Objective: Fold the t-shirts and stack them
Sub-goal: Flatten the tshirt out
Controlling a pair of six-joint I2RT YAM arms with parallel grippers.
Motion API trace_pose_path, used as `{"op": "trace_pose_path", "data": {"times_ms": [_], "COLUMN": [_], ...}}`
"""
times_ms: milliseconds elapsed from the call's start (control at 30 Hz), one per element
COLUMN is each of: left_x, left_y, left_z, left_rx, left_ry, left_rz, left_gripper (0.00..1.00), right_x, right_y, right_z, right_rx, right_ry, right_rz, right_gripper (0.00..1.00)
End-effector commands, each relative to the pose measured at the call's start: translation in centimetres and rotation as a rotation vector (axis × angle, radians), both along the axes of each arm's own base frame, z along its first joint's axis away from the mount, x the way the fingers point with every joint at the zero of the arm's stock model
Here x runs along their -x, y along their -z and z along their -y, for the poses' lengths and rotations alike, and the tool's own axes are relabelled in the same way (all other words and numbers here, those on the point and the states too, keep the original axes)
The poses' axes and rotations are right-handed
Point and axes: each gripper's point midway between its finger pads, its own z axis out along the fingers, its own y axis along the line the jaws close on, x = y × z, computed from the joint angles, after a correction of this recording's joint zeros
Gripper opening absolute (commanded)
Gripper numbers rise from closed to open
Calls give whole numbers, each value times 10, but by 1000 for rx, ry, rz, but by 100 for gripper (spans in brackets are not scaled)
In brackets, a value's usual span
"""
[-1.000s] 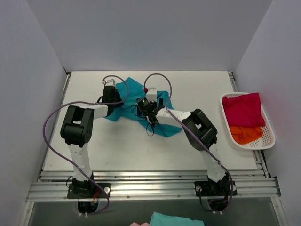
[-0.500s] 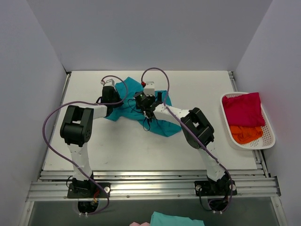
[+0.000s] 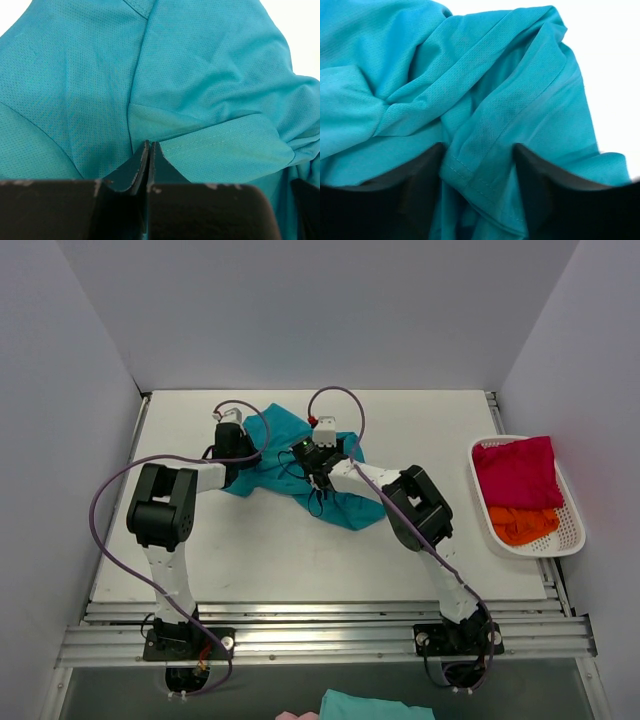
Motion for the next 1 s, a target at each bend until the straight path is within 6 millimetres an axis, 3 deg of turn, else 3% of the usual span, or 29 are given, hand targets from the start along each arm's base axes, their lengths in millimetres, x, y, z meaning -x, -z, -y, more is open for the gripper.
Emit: {"op": "trace_pose_path", "data": {"times_ms": [0, 33, 67, 100, 167, 367, 467, 567, 600, 633, 667, 700, 733, 767, 800, 867, 900, 933, 967], "left_x": [-9, -9, -9, -9, -10, -10, -11, -5, -4, -1, 4, 7, 15, 20, 32, 50, 62, 80, 91], "left_y": [-18, -17, -18, -17, -18, -15, -18, -33, -41, -63, -70, -82, -113, -129, -164, -189, -202, -232, -248], "left_z": [0, 0, 0, 0, 1, 1, -1, -6, -6, -6, -7, -10, -12, -16, -13, -18, -11, -14, -17], "left_rx": [32, 32, 35, 37, 38, 43, 32, 22, 24, 32, 29, 19, 17, -1, -10, -51, -67, -66, -78], "left_ry": [3, 3, 5, 4, 7, 7, -7, -25, -25, -23, -28, -42, -49, -70, -65, -99, -82, -88, -104], "left_rz": [57, 56, 56, 54, 56, 48, 62, 84, 95, 128, 135, 154, 198, 224, 288, 314, 335, 379, 405], "left_gripper": [2, 2, 2, 2, 2, 2, 2, 2, 2, 2, 2, 2, 2, 2, 2, 2, 2, 2, 2], "right_x": [-3, -3, -3, -3, -2, -2, 0, 5, 6, 11, 13, 17, 21, 26, 35, 48, 59, 71, 81], "right_y": [-3, -3, -2, -1, 0, -3, -17, -40, -59, -67, -77, -104, -117, -127, -158, -183, -217, -233, -248], "right_z": [13, 14, 17, 18, 21, 29, 35, 47, 50, 56, 61, 62, 67, 70, 75, 81, 91, 90, 91], "right_rx": [35, 37, 41, 42, 40, 56, 69, 88, 72, 84, 80, 55, 54, 58, 37, 35, 0, -18, -21], "right_ry": [52, 59, 63, 70, 86, 112, 133, 161, 169, 181, 190, 194, 200, 201, 210, 211, 232, 225, 211], "right_rz": [19, 23, 20, 21, 18, 24, 42, 68, 94, 104, 117, 156, 171, 184, 232, 267, 324, 354, 380], "right_gripper": [48, 35, 29, 16, 0, 0, 0, 0, 0, 0, 0, 0, 0, 0, 0, 0, 0, 0, 0]}}
